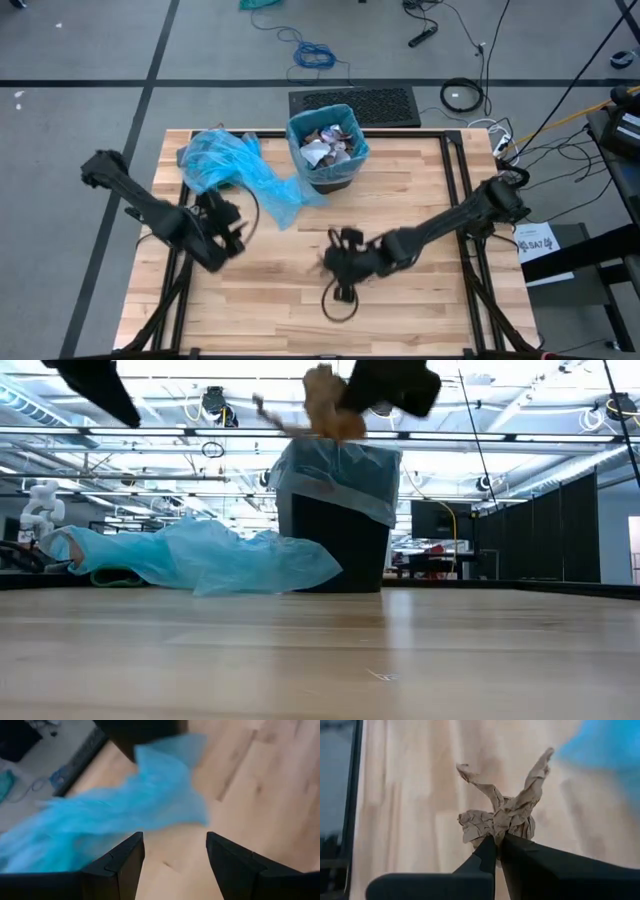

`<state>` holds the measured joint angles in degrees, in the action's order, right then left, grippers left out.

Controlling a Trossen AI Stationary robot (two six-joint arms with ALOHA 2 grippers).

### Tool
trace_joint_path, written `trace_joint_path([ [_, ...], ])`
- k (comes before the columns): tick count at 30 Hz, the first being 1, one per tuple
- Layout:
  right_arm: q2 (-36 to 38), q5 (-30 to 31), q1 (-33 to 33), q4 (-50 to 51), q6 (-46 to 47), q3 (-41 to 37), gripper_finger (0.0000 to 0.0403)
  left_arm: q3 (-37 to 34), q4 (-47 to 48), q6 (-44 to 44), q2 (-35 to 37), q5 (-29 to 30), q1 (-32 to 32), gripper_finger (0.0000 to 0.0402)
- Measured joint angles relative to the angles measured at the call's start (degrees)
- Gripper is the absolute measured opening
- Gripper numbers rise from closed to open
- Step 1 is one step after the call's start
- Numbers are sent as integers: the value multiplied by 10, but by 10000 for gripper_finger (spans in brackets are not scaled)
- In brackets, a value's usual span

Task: Place trash/remove bag and relplace
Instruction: Put the brown paper into the trash bin

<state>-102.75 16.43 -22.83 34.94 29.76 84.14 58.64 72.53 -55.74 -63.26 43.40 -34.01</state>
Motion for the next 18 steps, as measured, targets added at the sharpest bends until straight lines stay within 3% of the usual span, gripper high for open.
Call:
trace_joint_path([
  [8, 89, 77, 83, -5, 0, 0, 1, -5, -38, 198, 160, 6, 94, 215],
  [14, 97, 75, 171, -87, -32, 0, 0, -5, -103, 315, 212, -1, 133, 215],
  [18, 94, 73, 231, -143, -53, 0, 0, -5, -105, 325, 220, -13, 148, 215],
])
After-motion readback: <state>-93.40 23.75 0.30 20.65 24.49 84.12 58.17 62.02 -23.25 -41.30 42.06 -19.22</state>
